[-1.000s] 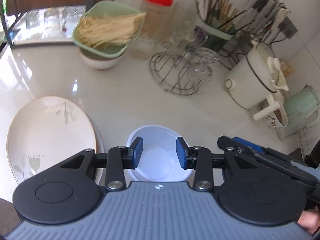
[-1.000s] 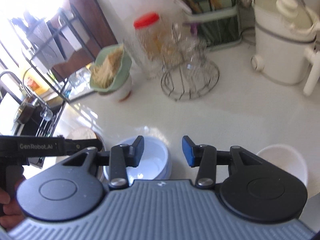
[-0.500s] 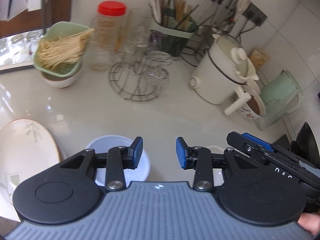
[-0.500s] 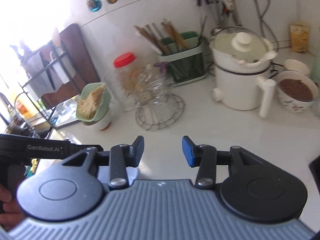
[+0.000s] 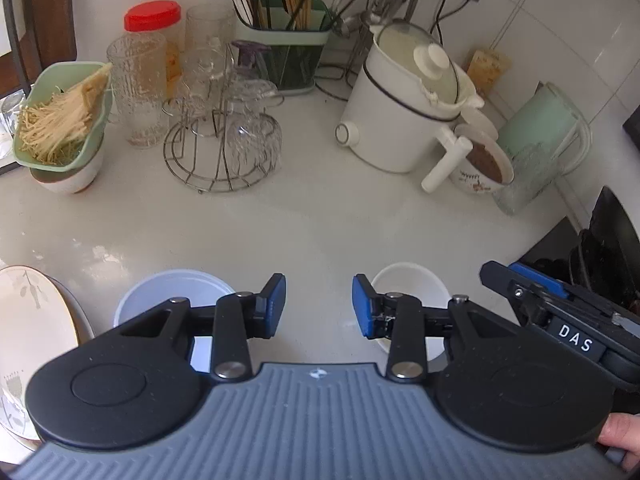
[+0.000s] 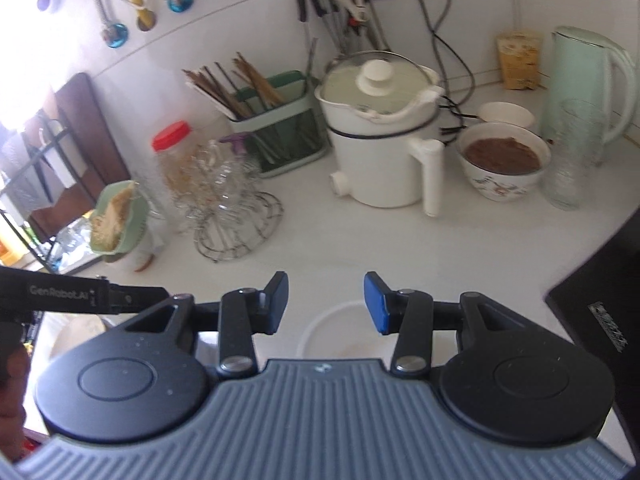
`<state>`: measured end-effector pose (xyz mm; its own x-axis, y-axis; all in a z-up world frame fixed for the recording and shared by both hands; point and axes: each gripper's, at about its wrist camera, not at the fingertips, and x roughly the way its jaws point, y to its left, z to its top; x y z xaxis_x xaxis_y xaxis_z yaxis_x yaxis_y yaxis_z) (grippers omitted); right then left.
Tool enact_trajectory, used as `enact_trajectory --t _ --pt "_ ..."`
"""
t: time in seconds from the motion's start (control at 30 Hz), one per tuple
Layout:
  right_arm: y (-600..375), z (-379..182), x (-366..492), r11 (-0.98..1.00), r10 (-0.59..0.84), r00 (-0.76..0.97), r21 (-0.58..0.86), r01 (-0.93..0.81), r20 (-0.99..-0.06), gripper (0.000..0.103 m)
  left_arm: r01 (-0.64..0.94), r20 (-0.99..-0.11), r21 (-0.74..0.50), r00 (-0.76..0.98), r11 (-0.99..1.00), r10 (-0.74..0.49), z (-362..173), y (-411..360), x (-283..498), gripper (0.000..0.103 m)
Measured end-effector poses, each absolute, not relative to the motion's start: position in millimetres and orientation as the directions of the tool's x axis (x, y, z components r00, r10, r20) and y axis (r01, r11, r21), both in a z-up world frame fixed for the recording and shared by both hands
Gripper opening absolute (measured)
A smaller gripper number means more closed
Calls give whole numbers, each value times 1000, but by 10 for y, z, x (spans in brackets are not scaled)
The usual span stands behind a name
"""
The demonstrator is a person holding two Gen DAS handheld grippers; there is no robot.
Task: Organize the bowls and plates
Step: 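Move both grippers toward the white ceramic bowl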
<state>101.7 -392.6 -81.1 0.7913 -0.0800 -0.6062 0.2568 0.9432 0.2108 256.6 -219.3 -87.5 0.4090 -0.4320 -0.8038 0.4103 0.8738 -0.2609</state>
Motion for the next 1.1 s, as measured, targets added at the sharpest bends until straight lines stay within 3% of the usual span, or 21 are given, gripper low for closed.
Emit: enact_trajectory --t 0.1,0.13,0.17,0.23,0.27,0.73,1.1 --pt "-4001 -877 944 936 -104 779 203 286 -618 46 414 -808 -261 401 872 -432 -949 -2274 2541 50" --pt "-4026 -898 918 934 -108 777 205 293 -620 50 420 -806 -259 402 870 -434 -984 -2306 2527 56" --pt "-4055 -922 897 932 -104 777 213 295 -621 62 432 -810 -240 405 870 -425 -1025 -2352 2512 64" --pt "-4109 -975 860 928 -82 778 237 287 -623 77 448 -823 -177 420 876 -381 -1119 -2459 2476 65" --pt "-4121 -999 836 928 -82 779 238 287 -622 78 456 -826 -169 418 874 -378 -1161 -2494 2469 65" --pt "-4311 -1401 758 903 -167 737 199 381 -654 77 467 -832 -231 361 854 -422 -1526 -2878 2493 65" --pt "-4356 -1719 908 884 -91 706 269 382 -703 67 475 -869 -262 263 840 -419 -1876 -3123 2610 64"
